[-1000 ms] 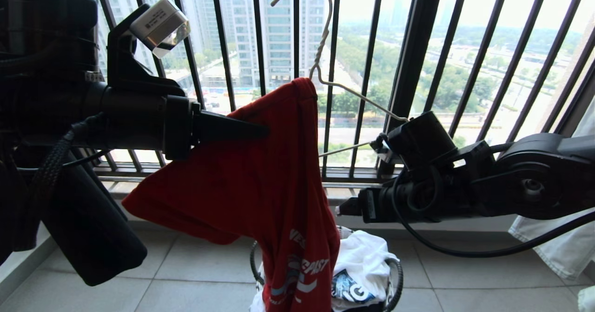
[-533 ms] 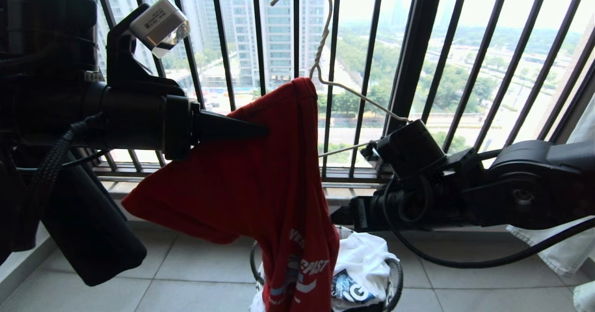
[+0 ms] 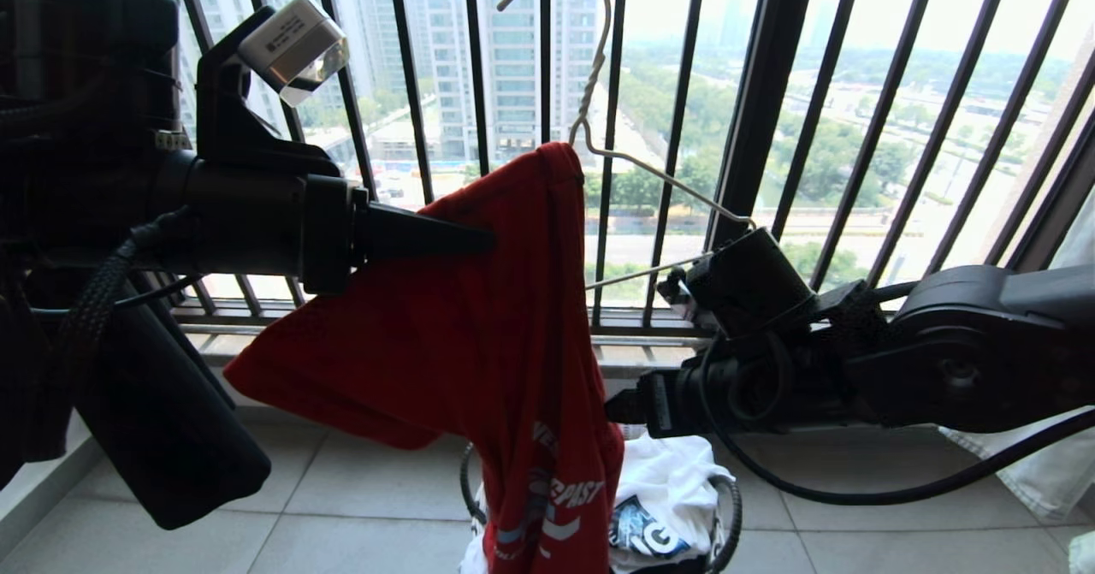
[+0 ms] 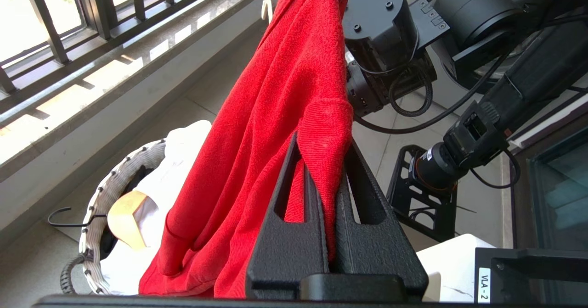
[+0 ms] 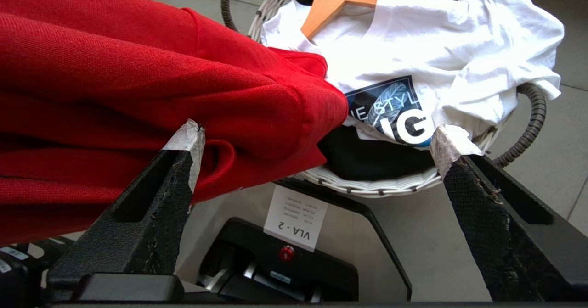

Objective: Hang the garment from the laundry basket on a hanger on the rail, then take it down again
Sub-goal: Hang the clothes on the clothes rack

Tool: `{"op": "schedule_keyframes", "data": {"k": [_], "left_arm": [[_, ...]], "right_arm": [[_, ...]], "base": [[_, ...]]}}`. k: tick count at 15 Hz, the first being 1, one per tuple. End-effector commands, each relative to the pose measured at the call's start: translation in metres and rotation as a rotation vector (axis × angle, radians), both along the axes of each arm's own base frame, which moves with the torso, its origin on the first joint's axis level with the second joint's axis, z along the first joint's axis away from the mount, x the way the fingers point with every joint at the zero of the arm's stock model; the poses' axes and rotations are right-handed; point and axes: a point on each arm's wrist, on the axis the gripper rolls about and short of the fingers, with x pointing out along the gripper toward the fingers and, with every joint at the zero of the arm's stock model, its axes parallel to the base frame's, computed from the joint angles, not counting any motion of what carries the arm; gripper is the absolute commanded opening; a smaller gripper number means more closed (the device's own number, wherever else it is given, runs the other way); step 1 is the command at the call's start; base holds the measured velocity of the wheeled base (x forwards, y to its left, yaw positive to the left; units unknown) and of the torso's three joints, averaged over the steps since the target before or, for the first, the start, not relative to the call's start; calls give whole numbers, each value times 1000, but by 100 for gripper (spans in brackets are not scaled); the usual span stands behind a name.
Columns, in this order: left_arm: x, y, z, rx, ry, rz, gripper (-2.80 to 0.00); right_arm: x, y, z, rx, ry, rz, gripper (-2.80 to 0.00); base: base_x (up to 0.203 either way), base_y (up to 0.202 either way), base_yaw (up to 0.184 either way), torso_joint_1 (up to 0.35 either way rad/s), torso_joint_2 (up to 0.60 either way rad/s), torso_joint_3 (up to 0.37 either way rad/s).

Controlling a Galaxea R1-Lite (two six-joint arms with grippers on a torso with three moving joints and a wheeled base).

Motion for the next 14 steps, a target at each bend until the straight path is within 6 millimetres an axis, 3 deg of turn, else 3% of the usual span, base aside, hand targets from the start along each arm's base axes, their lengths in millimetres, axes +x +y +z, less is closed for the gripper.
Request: {"op": "schedule_keyframes", "data": {"k": [1, 14], "left_arm": [[0, 0, 0, -1, 2, -6, -280], [0, 0, 0, -1, 1, -3, -280]], "right_arm": [[-4, 5, -3, -6, 10, 17, 0], [-9, 11, -9, -22, 24, 42, 0]], "base": [[0, 0, 0, 0, 0, 0], [0, 0, 0, 0, 0, 0]]}}
